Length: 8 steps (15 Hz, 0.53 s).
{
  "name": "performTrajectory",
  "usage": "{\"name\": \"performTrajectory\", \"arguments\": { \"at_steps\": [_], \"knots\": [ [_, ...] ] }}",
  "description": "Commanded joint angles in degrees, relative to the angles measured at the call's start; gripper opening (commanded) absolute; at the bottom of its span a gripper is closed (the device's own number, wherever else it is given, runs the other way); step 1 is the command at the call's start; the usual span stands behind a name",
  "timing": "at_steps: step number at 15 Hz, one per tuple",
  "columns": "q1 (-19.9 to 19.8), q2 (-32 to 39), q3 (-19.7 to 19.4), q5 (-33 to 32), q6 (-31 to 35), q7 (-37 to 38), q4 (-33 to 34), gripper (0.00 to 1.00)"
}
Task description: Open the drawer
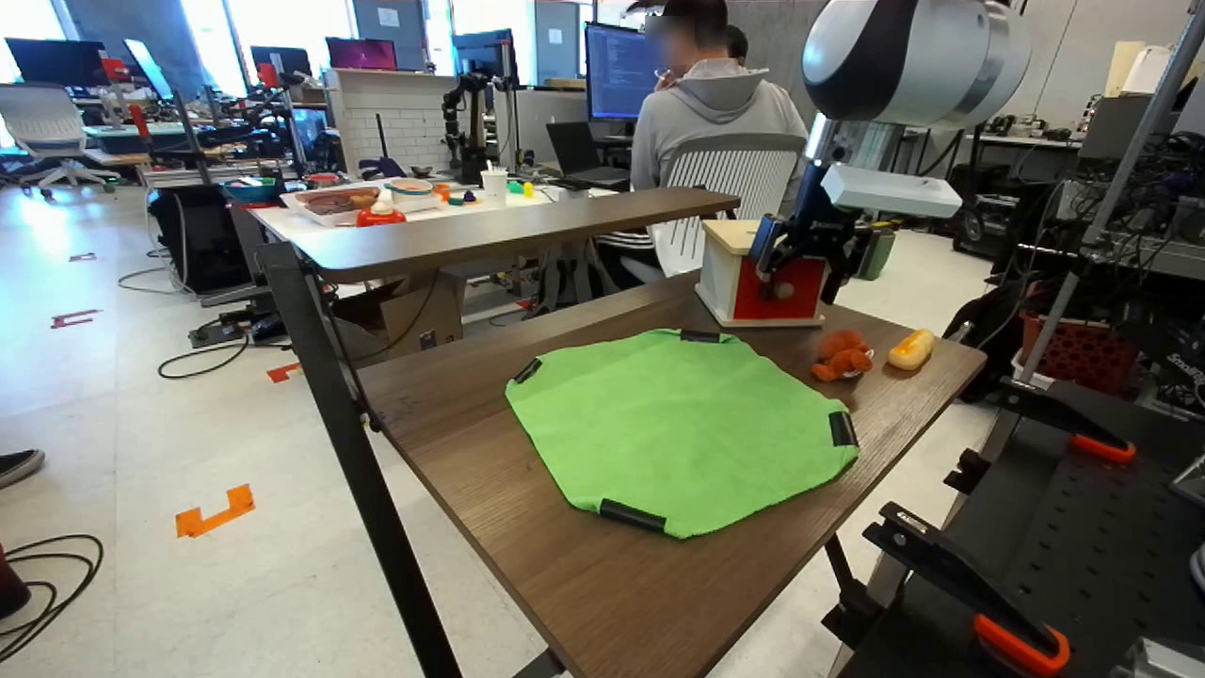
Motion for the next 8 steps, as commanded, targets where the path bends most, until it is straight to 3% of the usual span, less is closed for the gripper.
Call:
{"name": "performTrajectory", "arguments": {
  "at_steps": [1, 8],
  "knots": [
    [-0.28, 1.03, 0.81, -1.18, 1.66, 1.85, 1.43, 0.69],
    [-0.07, 1.13, 0.68, -1.65, 2.22, 1.83, 1.71, 0.16]
  ]
}}
